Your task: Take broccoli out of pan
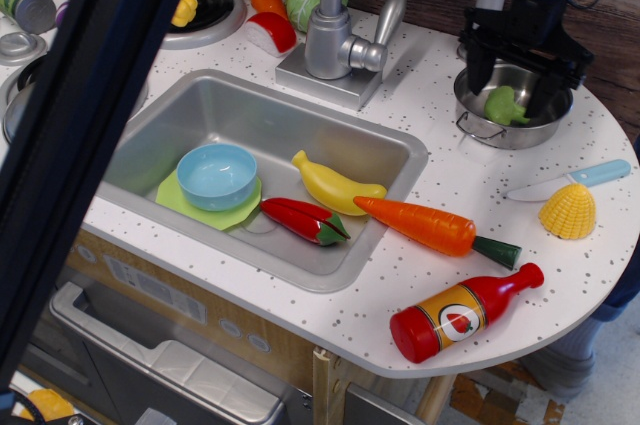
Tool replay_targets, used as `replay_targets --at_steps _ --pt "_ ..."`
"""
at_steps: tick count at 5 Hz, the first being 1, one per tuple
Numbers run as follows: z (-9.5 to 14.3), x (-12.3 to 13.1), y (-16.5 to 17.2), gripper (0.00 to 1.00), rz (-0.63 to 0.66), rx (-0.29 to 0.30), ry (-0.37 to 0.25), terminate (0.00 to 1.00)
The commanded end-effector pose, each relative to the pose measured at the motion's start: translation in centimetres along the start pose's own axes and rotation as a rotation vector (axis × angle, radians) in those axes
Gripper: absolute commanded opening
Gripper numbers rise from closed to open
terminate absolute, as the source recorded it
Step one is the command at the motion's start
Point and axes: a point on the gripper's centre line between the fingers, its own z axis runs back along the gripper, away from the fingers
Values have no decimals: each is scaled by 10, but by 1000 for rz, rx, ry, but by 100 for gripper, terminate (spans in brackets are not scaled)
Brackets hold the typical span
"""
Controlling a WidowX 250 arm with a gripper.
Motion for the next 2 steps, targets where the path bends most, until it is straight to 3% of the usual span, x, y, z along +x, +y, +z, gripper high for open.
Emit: replay_targets --at_steps 1,2 --pt "28 16 -1 100 -38 -26 -89 0" --pt "22 17 1 100 -42 -37 -88 0"
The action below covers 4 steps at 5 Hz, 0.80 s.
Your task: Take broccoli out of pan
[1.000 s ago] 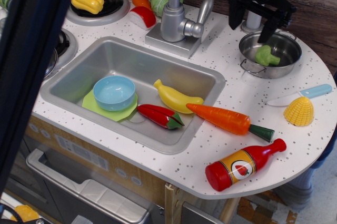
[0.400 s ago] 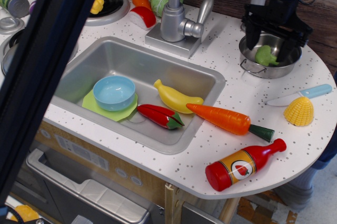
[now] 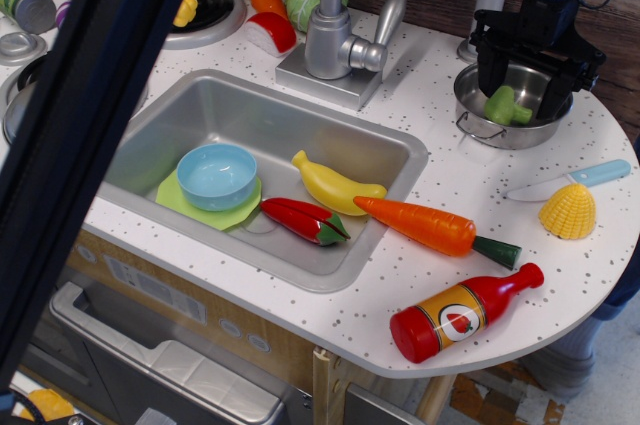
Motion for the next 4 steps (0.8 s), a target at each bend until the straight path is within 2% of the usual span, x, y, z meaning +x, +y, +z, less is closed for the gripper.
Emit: replay_targets --at_steps 1,3,4 --pt "19 17 7 100 -39 -11 -75 0" --pt "8 23 14 100 -50 -7 -87 0" --pt "0 25 16 100 -42 -72 -95 0"
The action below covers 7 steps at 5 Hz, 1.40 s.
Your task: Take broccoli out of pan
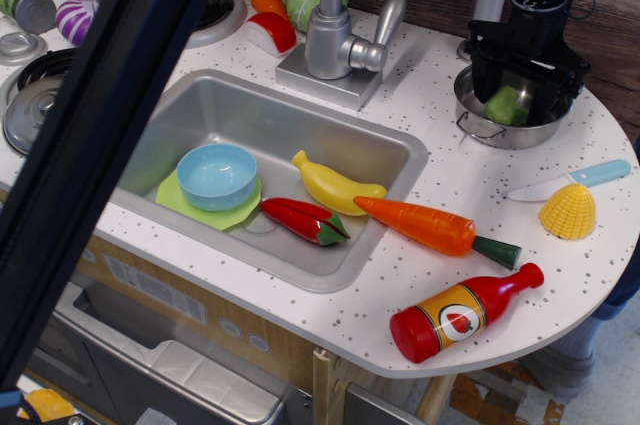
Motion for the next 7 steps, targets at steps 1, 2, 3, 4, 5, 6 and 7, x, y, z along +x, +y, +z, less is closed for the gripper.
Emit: replay_targets --at_steps 1,2,3,4,5,6,7 --pt "17 14 8 0 0 -46 -102 0" --pt "16 14 9 0 6 -55 -113 0" --pt "22 15 8 0 1 1 -113 0" --pt "50 17 5 0 -8 120 -114 0" --pt "99 21 6 0 -9 213 -73 0" --pt "124 7 -1 0 39 240 -50 0" --pt "136 -19 -15 0 123 230 -16 0"
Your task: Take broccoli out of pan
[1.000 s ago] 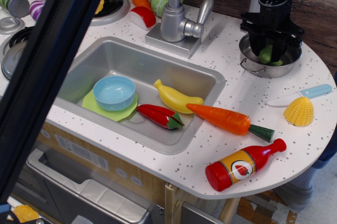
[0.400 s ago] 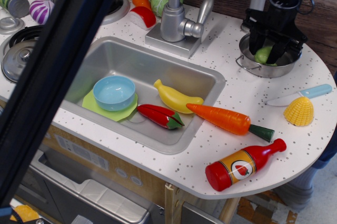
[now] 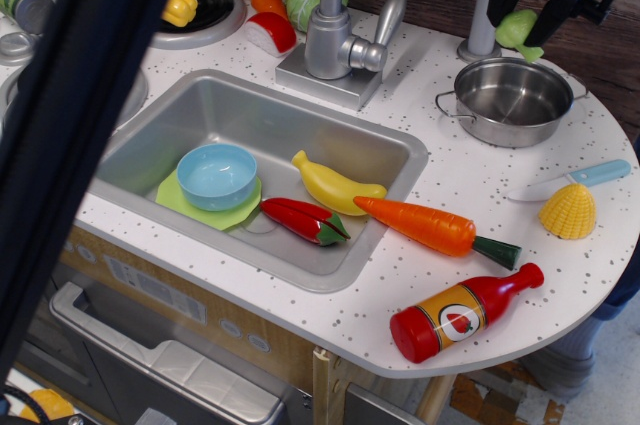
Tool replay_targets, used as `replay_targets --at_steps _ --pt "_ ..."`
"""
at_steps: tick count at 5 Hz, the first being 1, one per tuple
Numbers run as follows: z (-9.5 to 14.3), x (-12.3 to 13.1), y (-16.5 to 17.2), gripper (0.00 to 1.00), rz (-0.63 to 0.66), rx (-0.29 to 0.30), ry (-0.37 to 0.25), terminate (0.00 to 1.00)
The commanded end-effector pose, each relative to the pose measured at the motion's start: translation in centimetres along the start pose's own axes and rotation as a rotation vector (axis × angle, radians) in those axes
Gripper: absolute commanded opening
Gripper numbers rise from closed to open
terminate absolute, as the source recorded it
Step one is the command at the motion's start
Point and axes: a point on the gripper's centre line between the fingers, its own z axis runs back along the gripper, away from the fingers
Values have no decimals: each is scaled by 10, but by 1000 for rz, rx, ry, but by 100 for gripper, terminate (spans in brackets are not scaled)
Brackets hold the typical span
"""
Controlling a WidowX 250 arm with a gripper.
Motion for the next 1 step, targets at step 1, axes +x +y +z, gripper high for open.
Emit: replay_targets --at_steps 1 --pt "37 -37 -3 0 105 -61 -71 100"
